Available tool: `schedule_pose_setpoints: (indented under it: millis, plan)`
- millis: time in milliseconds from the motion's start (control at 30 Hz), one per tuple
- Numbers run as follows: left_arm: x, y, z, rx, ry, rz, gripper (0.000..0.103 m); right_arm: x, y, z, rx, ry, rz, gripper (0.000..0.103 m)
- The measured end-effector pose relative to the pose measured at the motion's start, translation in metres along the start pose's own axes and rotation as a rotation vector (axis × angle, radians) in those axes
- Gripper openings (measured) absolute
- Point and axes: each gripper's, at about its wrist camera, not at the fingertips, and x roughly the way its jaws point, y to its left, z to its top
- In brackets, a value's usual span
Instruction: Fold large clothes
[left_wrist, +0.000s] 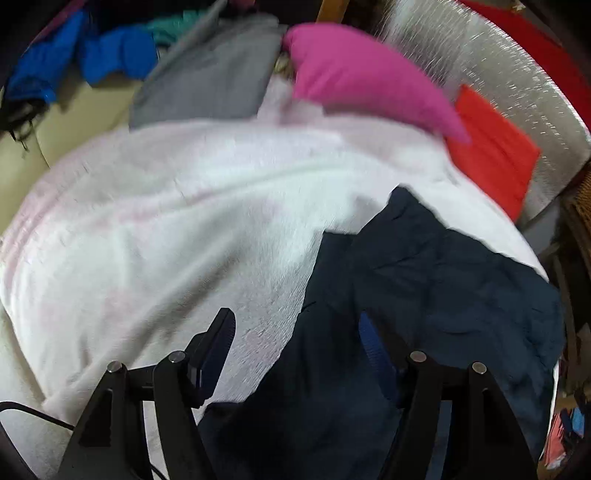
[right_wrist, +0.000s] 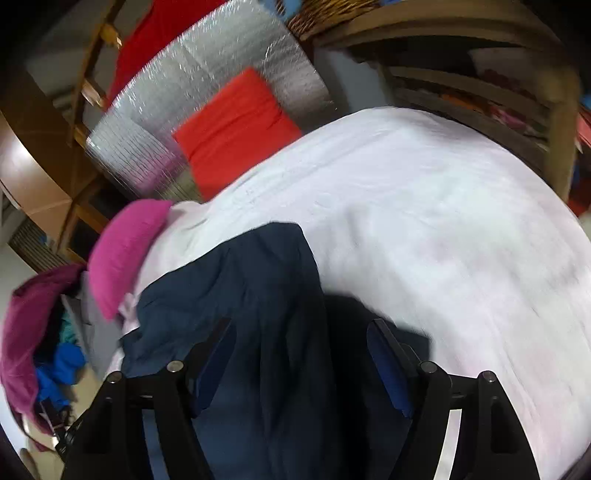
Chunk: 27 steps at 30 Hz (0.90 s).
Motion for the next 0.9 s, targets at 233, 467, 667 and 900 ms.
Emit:
schedule_pose_setpoints:
  millis: [233, 467, 667, 900]
  plan:
    - [0.021, -0.022, 0.004, 0.049, -0.017, 0.033, 0.070, 0.092, 0.009, 0.032, 0.044, 0.116, 0.055, 0.078]
    - [0.025, -0.035, 0.009, 0.083, -0.055, 0.044, 0.070, 0.080, 0.031, 0.032, -0.042, -0.027, -0.006, 0.015]
    - [0.013, -0.033, 0.004, 0.063, -0.116, 0.042, 0.070, 0.107, 0.018, 0.017, -0.023, 0.004, -0.166, 0.014]
    - [-0.004, -0.035, 0.002, 0.099, -0.198, 0.058, 0.070, 0.066, 0.031, 0.024, 0.026, -0.060, -0.230, 0.060]
